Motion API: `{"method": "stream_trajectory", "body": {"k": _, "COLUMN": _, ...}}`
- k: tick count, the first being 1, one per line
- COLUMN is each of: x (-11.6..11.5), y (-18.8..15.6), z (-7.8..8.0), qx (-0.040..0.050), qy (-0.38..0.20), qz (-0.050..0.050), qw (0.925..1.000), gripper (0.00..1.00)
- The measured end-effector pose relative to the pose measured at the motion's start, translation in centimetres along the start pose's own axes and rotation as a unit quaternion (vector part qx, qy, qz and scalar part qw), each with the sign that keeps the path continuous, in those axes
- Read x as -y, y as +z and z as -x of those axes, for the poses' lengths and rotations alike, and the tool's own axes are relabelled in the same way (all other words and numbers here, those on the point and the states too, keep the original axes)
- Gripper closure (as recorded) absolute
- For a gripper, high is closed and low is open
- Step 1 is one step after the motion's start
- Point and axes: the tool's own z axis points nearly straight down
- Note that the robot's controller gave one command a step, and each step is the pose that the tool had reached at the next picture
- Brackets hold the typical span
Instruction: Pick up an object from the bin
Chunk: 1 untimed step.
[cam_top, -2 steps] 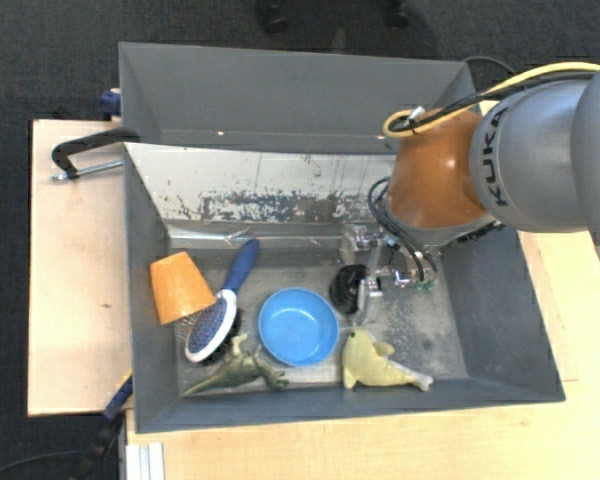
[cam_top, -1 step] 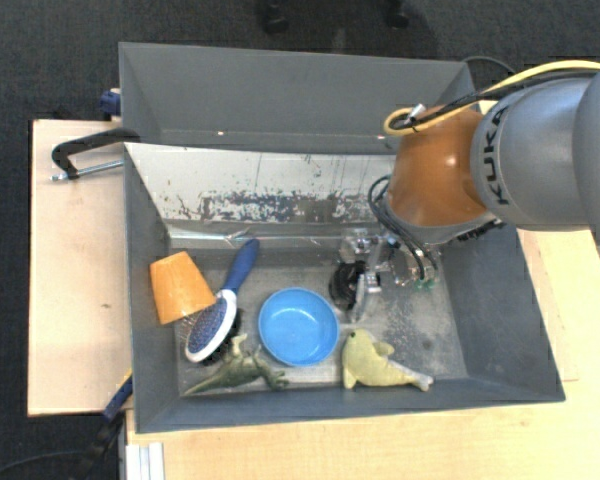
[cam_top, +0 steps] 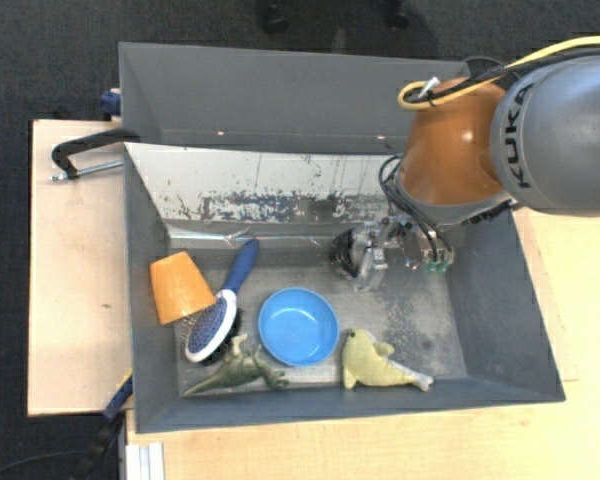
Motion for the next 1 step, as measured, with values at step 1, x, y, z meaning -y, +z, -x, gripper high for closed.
{"method": "stream_trajectory", "body": {"k": 1, "x": -0.04, "y": -5.72, "z": 0.36, "qx": 0.0008, "qy": 0.000, "qz": 0.000, "qw": 1.0000, "gripper": 1.00}}
